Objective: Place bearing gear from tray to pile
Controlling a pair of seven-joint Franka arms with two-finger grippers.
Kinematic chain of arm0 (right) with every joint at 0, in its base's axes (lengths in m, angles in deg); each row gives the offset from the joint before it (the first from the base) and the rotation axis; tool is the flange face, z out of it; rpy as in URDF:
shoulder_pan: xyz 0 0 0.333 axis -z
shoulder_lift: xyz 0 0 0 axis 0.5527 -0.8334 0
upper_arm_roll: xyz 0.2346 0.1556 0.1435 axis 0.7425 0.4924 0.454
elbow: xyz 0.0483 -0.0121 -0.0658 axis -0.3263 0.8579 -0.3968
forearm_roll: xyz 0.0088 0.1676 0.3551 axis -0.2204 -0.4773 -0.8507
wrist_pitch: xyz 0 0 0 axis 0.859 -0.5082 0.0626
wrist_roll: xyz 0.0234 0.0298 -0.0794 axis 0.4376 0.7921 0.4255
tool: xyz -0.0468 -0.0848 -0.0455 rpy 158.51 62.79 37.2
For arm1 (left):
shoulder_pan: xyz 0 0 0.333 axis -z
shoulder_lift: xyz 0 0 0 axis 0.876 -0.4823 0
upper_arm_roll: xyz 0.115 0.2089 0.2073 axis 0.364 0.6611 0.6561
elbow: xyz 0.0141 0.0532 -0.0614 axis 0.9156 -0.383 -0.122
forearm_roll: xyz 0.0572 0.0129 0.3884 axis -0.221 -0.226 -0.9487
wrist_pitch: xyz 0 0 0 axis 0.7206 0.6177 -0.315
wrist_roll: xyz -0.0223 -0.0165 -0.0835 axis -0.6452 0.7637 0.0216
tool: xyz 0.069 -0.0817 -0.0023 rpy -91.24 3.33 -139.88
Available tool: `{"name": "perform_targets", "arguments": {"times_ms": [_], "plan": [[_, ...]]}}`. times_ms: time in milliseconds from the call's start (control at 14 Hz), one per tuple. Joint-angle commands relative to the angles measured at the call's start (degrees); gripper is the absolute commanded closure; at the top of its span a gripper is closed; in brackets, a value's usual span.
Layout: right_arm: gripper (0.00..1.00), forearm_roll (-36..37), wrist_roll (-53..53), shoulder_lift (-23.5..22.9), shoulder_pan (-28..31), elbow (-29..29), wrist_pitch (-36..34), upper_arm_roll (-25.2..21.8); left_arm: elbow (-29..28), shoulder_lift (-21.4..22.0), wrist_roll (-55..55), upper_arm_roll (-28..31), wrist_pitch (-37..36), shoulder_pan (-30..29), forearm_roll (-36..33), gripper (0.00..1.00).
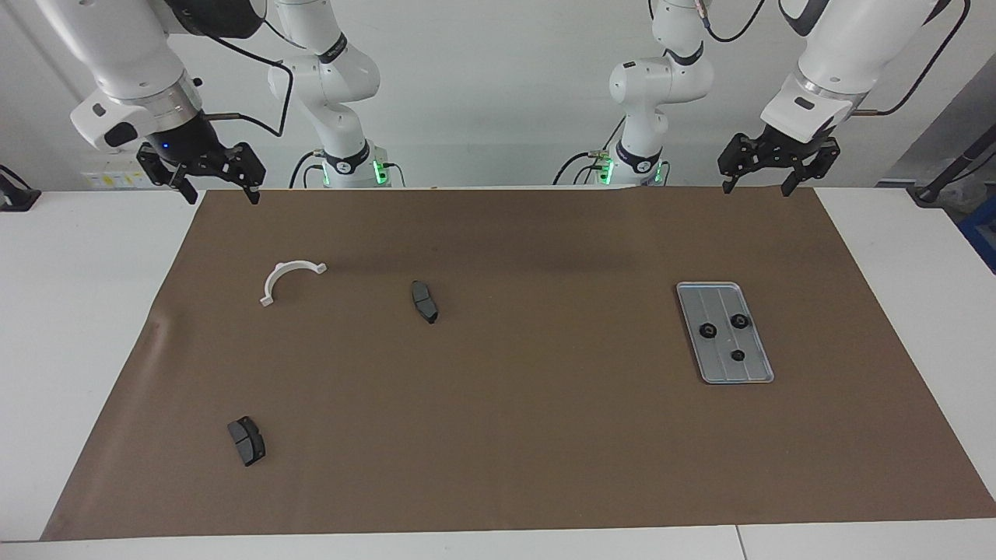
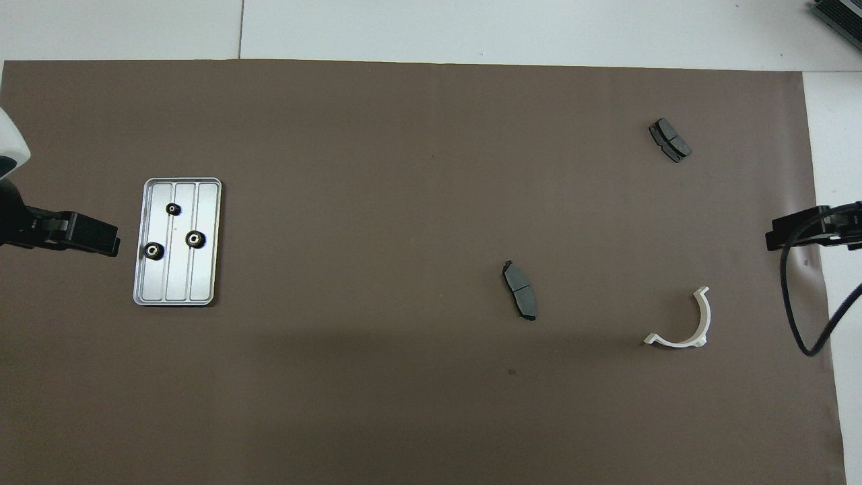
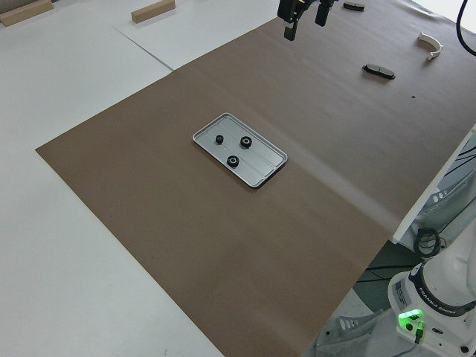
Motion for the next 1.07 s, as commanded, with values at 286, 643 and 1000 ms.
{"name": "perform_targets", "arguments": {"times_ms": [286, 643, 1000], "plan": [[0.0, -0.72, 0.7, 1.27, 0.41, 1.31, 0.87, 0.29, -2.49, 1.84, -0.07, 0.61, 1.6, -1.6, 0.03, 0.0], [0.0, -0.72, 0.7, 1.27, 0.41, 1.31, 0.87, 0.29, -6.97, -0.35, 0.37, 0.61, 8.79, -1.96, 0.03, 0.0], [0.0, -0.72, 0.7, 1.27, 0.32, 1.31, 0.78, 0.29, -9.35, -6.76, 0.45, 0.61, 16.44, -2.84, 0.03, 0.28]]}}
